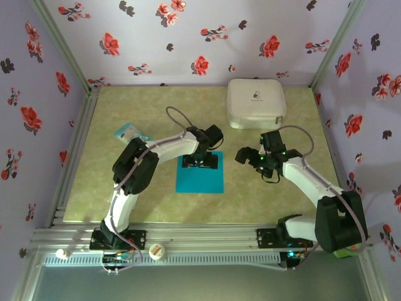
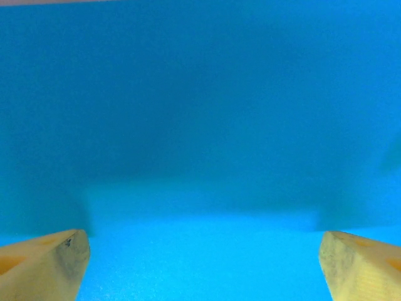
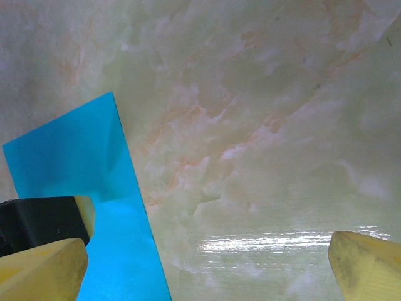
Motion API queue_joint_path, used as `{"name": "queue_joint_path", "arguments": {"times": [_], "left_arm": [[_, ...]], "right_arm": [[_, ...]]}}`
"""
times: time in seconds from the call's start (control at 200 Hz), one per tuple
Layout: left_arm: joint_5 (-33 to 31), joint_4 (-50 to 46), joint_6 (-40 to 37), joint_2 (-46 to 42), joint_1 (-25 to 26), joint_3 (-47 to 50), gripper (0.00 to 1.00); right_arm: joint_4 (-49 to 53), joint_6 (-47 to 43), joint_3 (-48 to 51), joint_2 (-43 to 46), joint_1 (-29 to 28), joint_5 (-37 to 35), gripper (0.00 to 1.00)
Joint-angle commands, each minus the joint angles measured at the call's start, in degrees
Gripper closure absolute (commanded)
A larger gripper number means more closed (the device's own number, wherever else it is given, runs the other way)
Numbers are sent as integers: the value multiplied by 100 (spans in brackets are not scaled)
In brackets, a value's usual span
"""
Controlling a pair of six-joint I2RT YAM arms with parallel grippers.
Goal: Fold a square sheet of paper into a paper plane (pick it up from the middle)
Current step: First fold the square sheet of paper in half at the center of the table.
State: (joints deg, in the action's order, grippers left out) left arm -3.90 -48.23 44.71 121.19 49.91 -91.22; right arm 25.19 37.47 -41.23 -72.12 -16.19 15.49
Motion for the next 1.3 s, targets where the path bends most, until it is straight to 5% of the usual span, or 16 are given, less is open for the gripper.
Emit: {"name": "queue_joint_path", "arguments": {"times": [0.0,1.02,1.295], "left_arm": [[-76,-121,21,182,64,13,5],[-40,-99,-73,547,98,87,8],[-92,150,-124,308,110,160,20]], "right_arm": [[-14,-115,-149,-66,-34,98,1],[110,-92,-219,-188,-87,-30,1],[83,-75,-217,-127,-102,-81,1]]}}
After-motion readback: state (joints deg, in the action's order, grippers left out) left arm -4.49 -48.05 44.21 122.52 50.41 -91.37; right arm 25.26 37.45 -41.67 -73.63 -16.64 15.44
